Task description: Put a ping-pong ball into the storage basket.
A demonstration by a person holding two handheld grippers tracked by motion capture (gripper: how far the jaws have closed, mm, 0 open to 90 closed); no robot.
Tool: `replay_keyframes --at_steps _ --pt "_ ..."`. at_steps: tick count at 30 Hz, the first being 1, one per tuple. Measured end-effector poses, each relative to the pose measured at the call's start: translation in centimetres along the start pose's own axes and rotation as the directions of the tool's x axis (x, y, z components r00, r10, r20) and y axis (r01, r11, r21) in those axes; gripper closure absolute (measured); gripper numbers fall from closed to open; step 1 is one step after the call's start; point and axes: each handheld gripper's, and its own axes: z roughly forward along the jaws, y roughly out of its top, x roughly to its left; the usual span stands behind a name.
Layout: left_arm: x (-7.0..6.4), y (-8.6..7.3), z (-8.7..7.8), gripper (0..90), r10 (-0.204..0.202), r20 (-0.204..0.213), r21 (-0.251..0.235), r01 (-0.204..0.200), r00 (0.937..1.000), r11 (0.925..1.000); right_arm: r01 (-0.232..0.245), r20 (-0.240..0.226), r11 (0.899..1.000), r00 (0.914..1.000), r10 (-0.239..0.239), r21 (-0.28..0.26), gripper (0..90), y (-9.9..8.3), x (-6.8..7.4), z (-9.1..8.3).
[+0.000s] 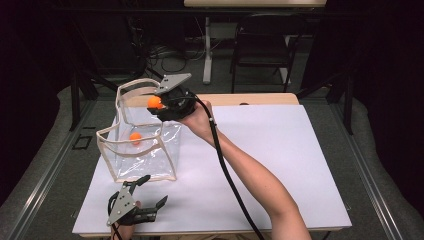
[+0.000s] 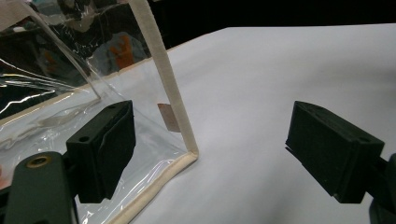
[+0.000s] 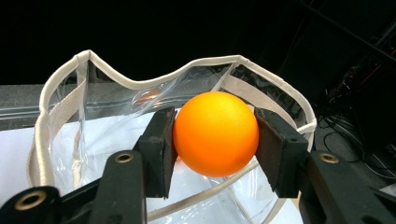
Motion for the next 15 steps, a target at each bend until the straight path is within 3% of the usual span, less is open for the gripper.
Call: replay_keyframes --at_steps 15 --pt "0.0 0.0 -0.1 15.6 0.001 0.0 0.002 -0.001 1.0 1.0 -0.01 -0.006 0.999 0.9999 0.01 0.032 50.8 -0.3 0.1 1.4"
